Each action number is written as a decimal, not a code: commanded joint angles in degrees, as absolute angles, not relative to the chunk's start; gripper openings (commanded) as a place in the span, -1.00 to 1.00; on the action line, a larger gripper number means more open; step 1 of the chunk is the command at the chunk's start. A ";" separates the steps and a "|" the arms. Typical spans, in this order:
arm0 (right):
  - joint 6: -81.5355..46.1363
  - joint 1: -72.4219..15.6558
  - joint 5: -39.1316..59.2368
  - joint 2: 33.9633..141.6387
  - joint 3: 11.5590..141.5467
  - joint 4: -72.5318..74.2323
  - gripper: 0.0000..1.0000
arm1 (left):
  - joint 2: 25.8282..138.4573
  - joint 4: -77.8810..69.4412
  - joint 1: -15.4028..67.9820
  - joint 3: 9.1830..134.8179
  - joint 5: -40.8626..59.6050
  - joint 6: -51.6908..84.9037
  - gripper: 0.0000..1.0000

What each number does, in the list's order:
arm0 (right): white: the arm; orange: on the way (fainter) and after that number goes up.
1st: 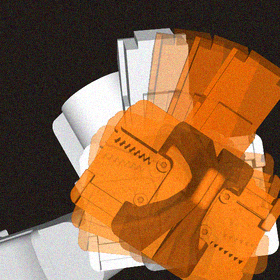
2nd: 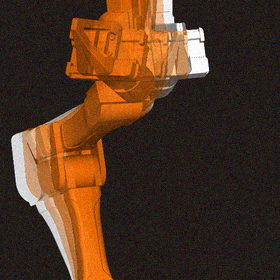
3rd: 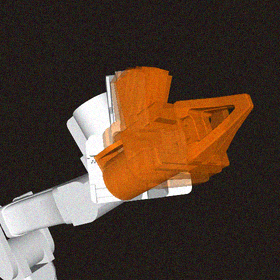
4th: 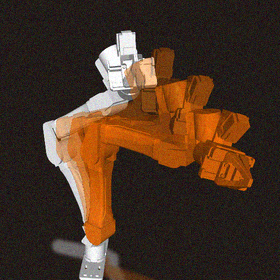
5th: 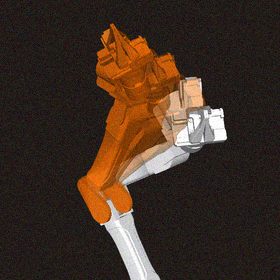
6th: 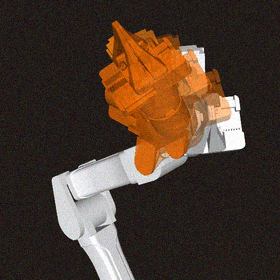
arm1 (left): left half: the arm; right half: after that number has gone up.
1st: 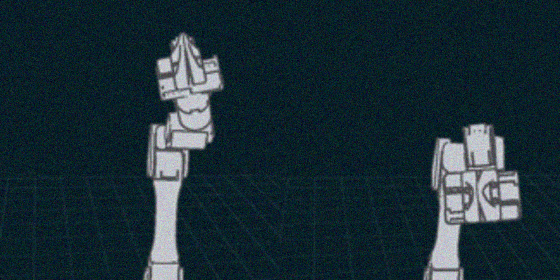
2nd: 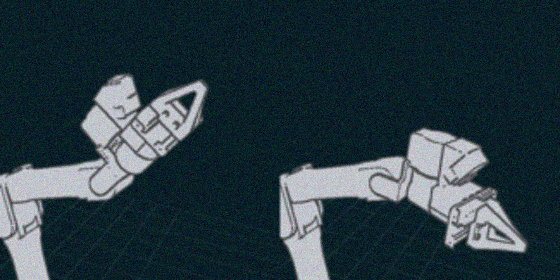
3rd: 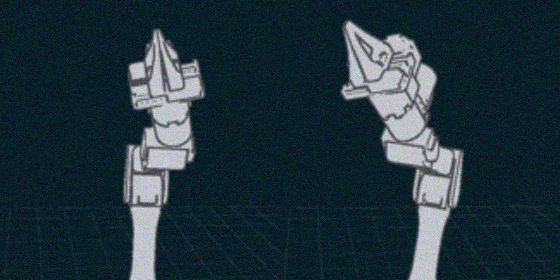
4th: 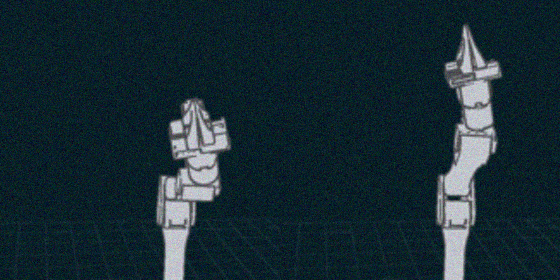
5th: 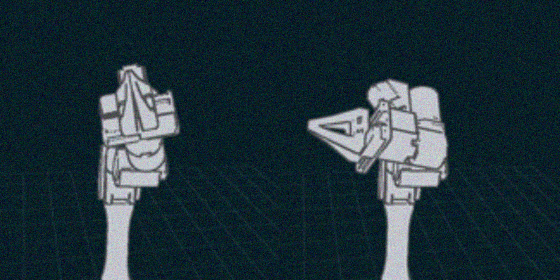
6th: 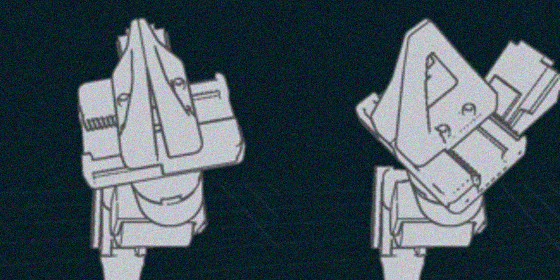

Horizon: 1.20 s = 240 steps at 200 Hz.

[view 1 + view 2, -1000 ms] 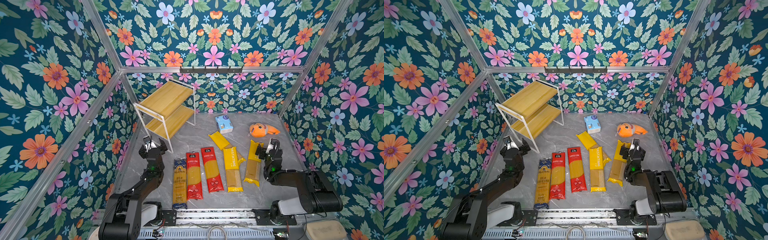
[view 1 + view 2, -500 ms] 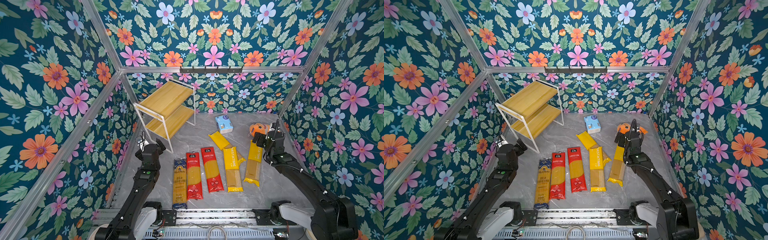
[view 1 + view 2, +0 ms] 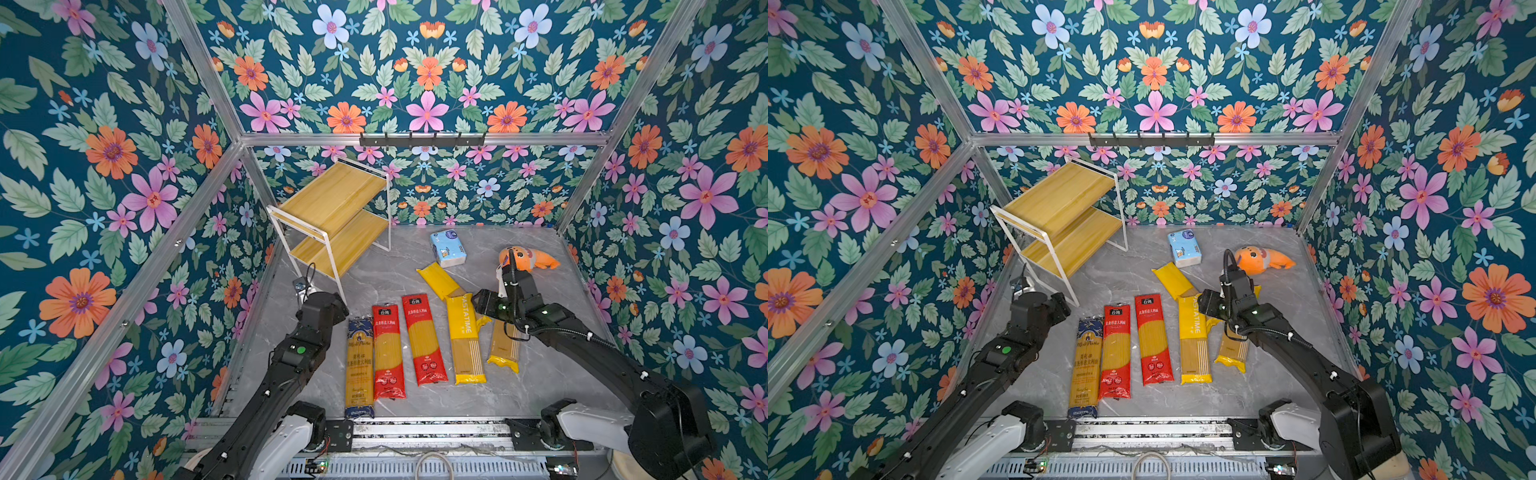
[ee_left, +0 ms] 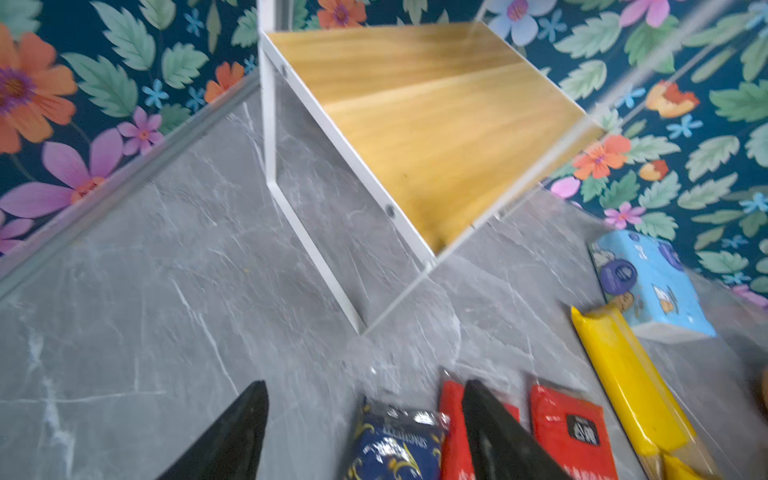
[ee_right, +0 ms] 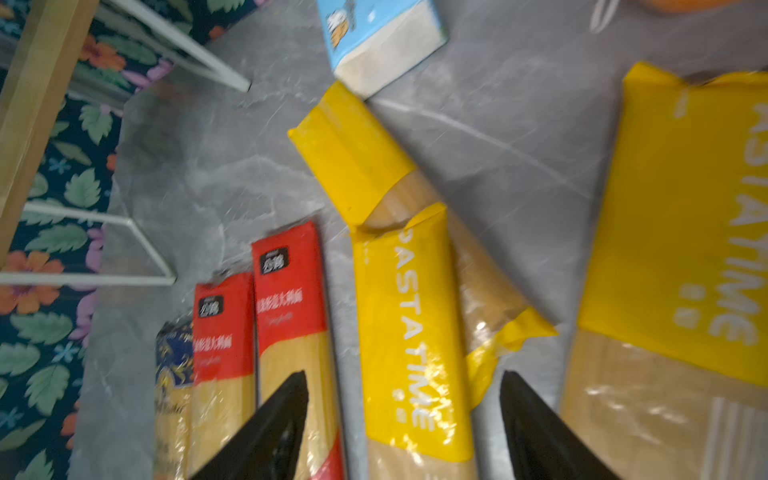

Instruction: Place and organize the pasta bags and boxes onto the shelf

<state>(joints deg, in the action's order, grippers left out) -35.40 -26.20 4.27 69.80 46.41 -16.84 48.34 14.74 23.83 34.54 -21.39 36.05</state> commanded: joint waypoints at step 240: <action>-43.16 -36.19 28.70 104.48 52.43 0.71 -0.27 | 78.98 -14.74 45.43 30.13 1.08 49.61 0.00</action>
